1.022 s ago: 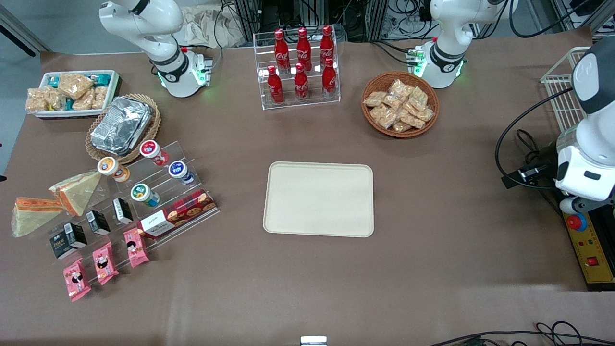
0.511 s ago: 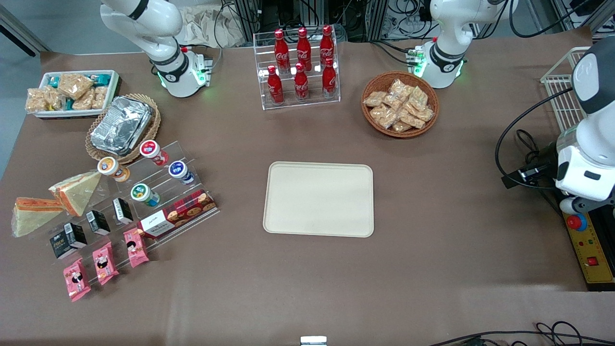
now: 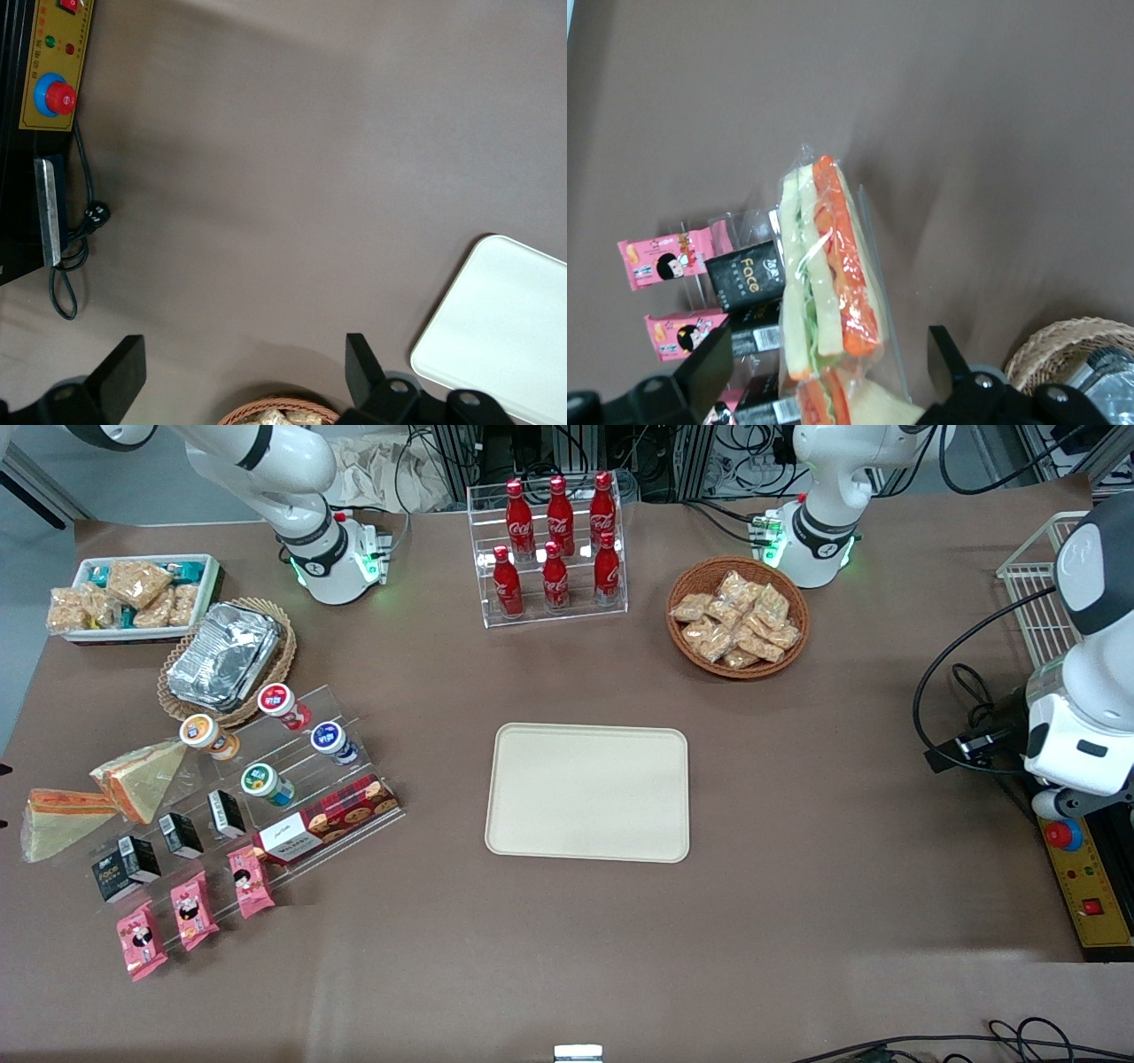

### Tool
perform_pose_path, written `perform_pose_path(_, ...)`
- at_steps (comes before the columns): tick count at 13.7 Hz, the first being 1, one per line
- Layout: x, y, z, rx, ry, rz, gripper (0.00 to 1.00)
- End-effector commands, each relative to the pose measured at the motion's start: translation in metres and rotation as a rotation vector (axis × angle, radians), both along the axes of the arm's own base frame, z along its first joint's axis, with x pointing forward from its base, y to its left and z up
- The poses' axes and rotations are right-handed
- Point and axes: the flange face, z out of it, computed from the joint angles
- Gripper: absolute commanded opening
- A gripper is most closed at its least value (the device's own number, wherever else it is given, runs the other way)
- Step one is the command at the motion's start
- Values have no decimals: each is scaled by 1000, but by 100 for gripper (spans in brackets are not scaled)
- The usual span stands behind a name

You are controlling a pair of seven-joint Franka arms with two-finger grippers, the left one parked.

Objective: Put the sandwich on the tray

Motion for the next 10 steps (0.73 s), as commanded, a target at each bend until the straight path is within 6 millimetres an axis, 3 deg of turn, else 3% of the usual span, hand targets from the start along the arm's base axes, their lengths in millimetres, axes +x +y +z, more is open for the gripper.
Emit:
perform_pose_path(1,7,-5,-17,12,-7,-3,98)
perform_pose_path(5,9,-12,-40,18,6,-16,98)
perform_pose_path(10,12,-14,-53,14,12,-17,98)
